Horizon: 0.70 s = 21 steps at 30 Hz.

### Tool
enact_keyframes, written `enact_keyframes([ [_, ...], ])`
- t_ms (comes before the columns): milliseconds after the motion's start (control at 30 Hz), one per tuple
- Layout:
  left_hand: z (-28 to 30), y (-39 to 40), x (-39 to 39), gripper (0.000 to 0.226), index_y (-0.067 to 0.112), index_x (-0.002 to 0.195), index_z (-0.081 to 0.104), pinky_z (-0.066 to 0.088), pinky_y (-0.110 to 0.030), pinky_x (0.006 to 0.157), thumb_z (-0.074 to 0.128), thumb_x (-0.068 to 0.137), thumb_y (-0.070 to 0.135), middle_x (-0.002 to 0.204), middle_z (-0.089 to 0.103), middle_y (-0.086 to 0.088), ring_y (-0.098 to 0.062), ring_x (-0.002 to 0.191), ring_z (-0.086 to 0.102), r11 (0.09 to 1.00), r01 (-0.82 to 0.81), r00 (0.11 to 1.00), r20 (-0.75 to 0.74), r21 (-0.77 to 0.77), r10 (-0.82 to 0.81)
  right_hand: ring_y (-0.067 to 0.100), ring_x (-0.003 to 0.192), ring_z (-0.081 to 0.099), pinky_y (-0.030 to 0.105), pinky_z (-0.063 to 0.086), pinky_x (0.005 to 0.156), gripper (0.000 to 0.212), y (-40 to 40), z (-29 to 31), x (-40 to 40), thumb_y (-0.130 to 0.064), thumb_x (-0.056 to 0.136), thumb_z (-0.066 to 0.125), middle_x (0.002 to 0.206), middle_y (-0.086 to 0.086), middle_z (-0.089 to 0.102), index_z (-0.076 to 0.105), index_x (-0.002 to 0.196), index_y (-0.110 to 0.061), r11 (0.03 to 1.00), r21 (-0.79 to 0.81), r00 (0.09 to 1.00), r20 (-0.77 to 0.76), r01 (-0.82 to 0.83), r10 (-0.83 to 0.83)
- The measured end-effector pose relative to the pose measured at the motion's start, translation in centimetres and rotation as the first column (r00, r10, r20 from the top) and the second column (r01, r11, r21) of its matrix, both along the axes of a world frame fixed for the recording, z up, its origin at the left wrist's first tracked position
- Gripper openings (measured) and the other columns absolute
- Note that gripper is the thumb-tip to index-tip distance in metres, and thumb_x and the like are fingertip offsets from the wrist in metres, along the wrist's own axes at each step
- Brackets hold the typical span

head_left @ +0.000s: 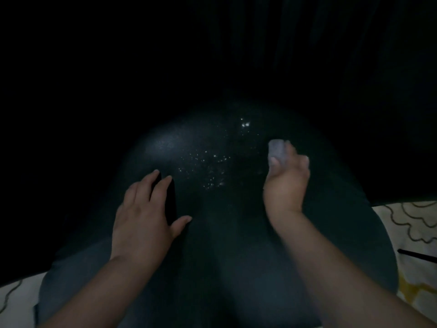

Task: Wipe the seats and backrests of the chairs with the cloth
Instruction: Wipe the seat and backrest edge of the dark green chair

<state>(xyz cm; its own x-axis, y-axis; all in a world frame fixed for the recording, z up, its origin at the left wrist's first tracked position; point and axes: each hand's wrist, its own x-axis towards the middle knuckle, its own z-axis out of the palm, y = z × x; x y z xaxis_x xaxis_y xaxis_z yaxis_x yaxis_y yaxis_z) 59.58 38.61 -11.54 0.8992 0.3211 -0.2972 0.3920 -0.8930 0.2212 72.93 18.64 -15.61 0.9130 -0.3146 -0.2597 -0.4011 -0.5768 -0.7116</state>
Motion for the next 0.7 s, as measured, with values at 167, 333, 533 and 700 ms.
enact_keyframes([
  [167,0.2,-0.3,0.3,0.089,0.009,0.137,0.053,0.043,-0.047,0.1,0.087,0.062,0.044,0.144,0.046,-0.012,-0.034,0.126,0.043,1.0,-0.001,1.0,-0.02,0.005,0.001,0.022,0.097,0.046,0.037,0.045,0.084,0.048,5.5,0.4,-5.3,-0.008,0.092,0.055,0.108,0.008,0.048,0.047,0.138,-0.019,0.773,-0.157,0.771,0.082,-0.615,0.631],
  [333,0.2,-0.1,0.5,0.091,0.009,0.136,0.053,0.044,-0.053,0.098,0.089,0.059,0.043,0.145,0.045,-0.014,-0.037,0.126,0.044,1.0,-0.023,1.0,-0.018,0.004,0.023,0.009,0.095,0.047,0.029,0.043,0.085,0.039,0.0,0.1,0.5,-0.011,0.095,0.05,0.105,0.0,0.045,0.05,0.133,-0.022,0.977,-0.074,0.974,0.094,-0.198,0.204],
  [533,0.4,0.7,1.5,0.098,0.01,0.14,0.049,0.038,-0.056,0.107,0.088,0.058,0.048,0.154,0.034,-0.015,-0.038,0.136,0.035,0.997,-0.081,0.996,-0.038,-0.006,0.081,0.019,0.098,0.045,0.032,0.043,0.086,0.052,4.2,0.0,-2.0,-0.002,0.09,0.058,0.105,0.004,0.045,0.047,0.138,-0.019,0.794,-0.11,0.78,0.15,-0.598,0.608],
  [700,0.2,1.3,2.6,0.101,0.013,0.143,0.045,0.035,-0.053,0.11,0.085,0.06,0.052,0.157,0.029,-0.013,-0.035,0.139,0.03,0.995,-0.096,0.995,-0.009,-0.012,0.096,0.026,0.104,0.048,0.035,0.042,0.094,0.047,1.2,-0.1,5.5,-0.017,0.094,0.056,0.113,0.01,0.047,0.046,0.139,-0.02,0.9,-0.203,0.889,0.179,-0.387,0.422],
])
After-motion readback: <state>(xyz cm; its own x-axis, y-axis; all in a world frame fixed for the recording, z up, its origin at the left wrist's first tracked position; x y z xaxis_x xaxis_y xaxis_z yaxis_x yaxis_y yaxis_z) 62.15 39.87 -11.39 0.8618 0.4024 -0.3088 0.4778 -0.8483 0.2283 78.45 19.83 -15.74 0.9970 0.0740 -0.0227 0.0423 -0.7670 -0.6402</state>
